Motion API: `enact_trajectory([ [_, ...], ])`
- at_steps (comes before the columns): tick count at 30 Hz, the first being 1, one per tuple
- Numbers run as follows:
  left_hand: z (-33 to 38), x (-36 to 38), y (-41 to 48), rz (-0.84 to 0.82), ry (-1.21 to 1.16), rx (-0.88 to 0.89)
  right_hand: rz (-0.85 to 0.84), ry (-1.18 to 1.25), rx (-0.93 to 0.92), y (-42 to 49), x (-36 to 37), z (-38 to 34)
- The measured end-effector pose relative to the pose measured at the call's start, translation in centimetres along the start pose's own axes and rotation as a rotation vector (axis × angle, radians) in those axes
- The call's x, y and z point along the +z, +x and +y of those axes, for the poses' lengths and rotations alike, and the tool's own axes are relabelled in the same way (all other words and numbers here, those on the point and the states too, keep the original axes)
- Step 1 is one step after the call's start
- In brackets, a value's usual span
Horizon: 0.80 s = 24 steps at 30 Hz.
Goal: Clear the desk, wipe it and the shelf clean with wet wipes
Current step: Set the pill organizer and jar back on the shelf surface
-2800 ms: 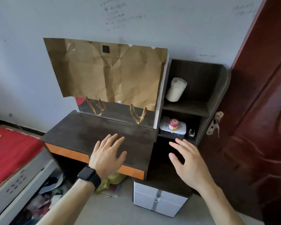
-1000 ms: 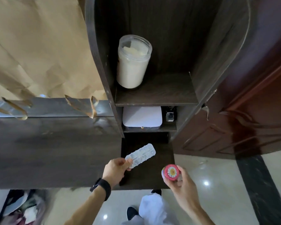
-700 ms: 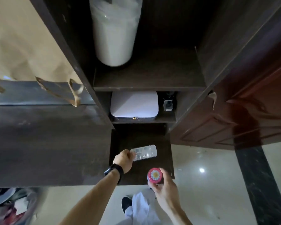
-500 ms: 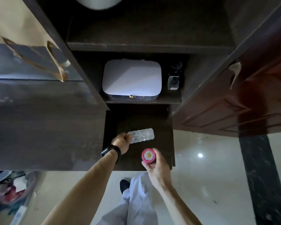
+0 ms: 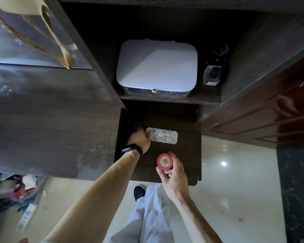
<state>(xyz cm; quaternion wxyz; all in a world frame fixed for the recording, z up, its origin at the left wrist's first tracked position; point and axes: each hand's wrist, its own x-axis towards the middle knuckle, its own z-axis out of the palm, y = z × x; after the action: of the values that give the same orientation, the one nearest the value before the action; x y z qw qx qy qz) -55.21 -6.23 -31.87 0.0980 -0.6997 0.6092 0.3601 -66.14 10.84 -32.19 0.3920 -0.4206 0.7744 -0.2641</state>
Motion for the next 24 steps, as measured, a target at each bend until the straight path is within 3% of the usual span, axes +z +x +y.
enact_trajectory([
  [7,0.8,0.0,-0.8,0.027,0.134,-0.019,-0.063,-0.058,0.022,0.3,-0.6,-0.4],
  [14,1.3,-3.2,-4.8,0.018,0.014,-0.051,-0.215,-0.112,0.087,-0.7,-4.4,-3.4],
  [17,1.0,-6.8,-9.0,0.041,-0.03,0.036,-0.16,-0.135,0.052,-1.6,-7.9,-7.2],
  [20,0.7,-11.8,-13.1,0.193,-0.079,0.17,-0.043,-0.048,0.04,-1.5,-11.3,-12.3],
  [24,0.9,-18.6,-17.1,0.657,-0.11,0.417,0.116,0.083,0.014,0.3,-14.7,-18.9],
])
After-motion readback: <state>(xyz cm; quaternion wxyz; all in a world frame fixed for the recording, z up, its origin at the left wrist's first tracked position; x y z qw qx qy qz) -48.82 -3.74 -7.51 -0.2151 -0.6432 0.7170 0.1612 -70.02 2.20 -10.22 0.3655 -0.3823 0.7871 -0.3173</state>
